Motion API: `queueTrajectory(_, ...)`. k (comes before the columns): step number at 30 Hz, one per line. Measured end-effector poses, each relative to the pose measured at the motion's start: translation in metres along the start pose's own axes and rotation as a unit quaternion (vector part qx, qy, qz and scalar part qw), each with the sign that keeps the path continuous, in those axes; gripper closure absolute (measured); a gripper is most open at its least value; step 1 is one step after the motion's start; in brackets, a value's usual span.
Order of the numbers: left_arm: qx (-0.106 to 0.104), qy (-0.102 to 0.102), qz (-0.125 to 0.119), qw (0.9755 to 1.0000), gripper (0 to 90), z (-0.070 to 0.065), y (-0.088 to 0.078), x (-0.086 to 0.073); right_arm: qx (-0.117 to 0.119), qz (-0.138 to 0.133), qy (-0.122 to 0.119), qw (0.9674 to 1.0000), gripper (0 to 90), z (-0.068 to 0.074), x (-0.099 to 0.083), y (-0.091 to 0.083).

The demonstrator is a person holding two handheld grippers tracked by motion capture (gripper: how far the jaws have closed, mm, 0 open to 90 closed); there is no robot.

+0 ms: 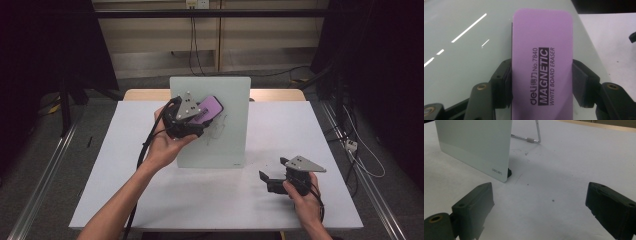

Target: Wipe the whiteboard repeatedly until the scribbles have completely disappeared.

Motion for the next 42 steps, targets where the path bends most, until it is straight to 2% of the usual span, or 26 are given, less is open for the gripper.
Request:
queueTrajectory(4,0.022,-0.008,-0.010,0.9997,41.1,0.013,-0.011,0.005,0.000,0.001,0.000,1.0000,7.8,0.000,0.000,0.000)
queueTrajectory(6,0.022,-0.018,-0.014,0.9995,41.1,0.020,-0.015,0.006,0.000,0.001,-0.001,1.0000,7.8,0.001,0.000,0.000)
queueTrajectory(8,0.024,-0.017,-0.014,0.9995,41.1,0.022,-0.017,0.004,0.000,0.001,-0.001,1.0000,7.8,0.001,0.000,0.000)
queueTrajectory(11,0.028,-0.011,-0.008,0.9995,41.1,0.020,-0.016,0.000,0.000,0.001,-0.001,1.0000,7.8,0.000,0.000,0.000)
queueTrajectory(21,0.008,0.006,0.018,0.9998,41.0,0.001,-0.004,-0.024,-0.001,0.001,-0.001,1.0000,7.7,0.001,0.000,0.000)
queueTrajectory(26,-0.002,0.016,0.039,0.9991,40.9,-0.008,0.000,-0.039,-0.001,0.001,-0.001,1.0000,7.7,0.001,0.000,0.000)
queueTrajectory(32,-0.012,0.024,0.058,0.9979,40.9,-0.015,0.004,-0.050,0.000,0.001,0.002,1.0000,7.7,0.002,0.001,0.001)
queueTrajectory(36,-0.018,0.018,0.061,0.9978,40.9,-0.017,0.006,-0.050,0.000,0.001,0.001,1.0000,7.7,0.001,0.001,0.001)
queueTrajectory(42,-0.023,0.020,0.065,0.9974,40.9,-0.017,0.009,-0.038,0.001,0.002,-0.003,1.0000,7.8,0.002,0.001,0.003)
Point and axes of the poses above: each handheld gripper's, and its own axes: y roughly forward along the jaws, x roughly out of its top, z roughly to its left, the point moved 6 cm from there along y, roughly forward along the jaws, and after that the axes turned 14 degrees about -y, right-handed, at the moved point
